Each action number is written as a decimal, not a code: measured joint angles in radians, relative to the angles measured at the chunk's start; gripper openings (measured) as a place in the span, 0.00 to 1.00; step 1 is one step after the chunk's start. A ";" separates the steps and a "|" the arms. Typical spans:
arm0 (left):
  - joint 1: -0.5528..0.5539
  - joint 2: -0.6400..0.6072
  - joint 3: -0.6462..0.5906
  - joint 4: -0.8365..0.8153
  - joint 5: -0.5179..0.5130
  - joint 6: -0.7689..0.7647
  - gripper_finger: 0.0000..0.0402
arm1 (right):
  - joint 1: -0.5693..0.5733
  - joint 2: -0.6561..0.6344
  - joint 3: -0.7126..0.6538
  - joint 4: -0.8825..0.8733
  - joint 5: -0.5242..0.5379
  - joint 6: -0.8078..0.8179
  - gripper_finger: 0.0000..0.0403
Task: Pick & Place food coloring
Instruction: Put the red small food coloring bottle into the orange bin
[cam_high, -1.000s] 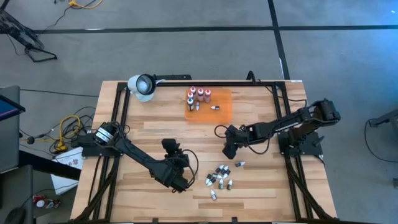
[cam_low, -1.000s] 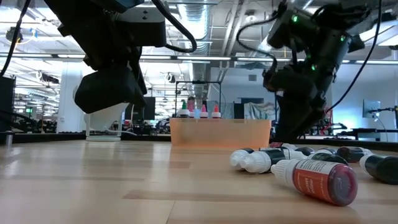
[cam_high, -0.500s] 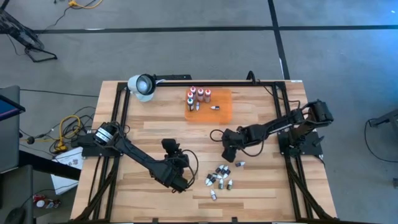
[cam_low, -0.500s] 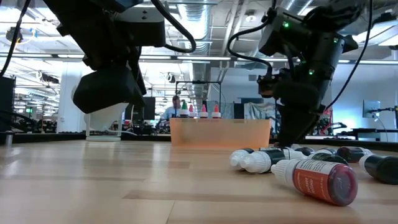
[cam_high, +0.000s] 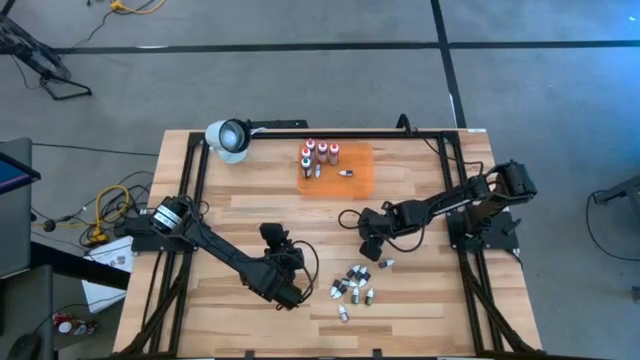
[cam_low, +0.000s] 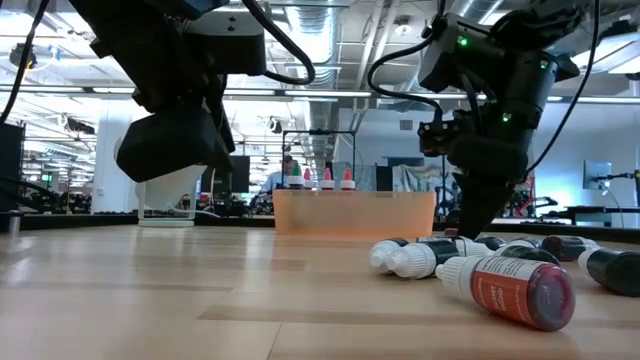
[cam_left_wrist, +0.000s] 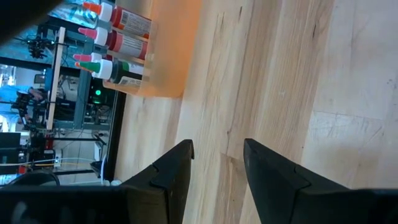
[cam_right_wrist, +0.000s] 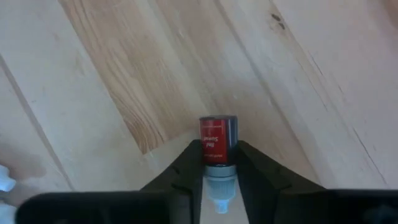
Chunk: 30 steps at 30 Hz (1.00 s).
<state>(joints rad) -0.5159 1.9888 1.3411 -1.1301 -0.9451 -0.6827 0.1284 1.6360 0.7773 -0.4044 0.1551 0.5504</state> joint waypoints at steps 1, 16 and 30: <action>0.000 0.000 0.000 0.000 0.000 0.000 0.35 | 0.000 0.000 0.000 0.002 0.000 -0.014 0.16; 0.000 0.000 0.000 0.005 -0.002 -0.001 0.35 | 0.016 0.001 0.058 0.083 0.002 -0.229 0.17; 0.009 0.000 0.000 0.005 -0.092 0.045 0.35 | -0.033 0.000 0.298 -0.015 0.263 -0.525 0.18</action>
<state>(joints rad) -0.5072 1.9888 1.3411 -1.1248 -1.0375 -0.6381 0.0951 1.6363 1.0751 -0.4189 0.4176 0.0254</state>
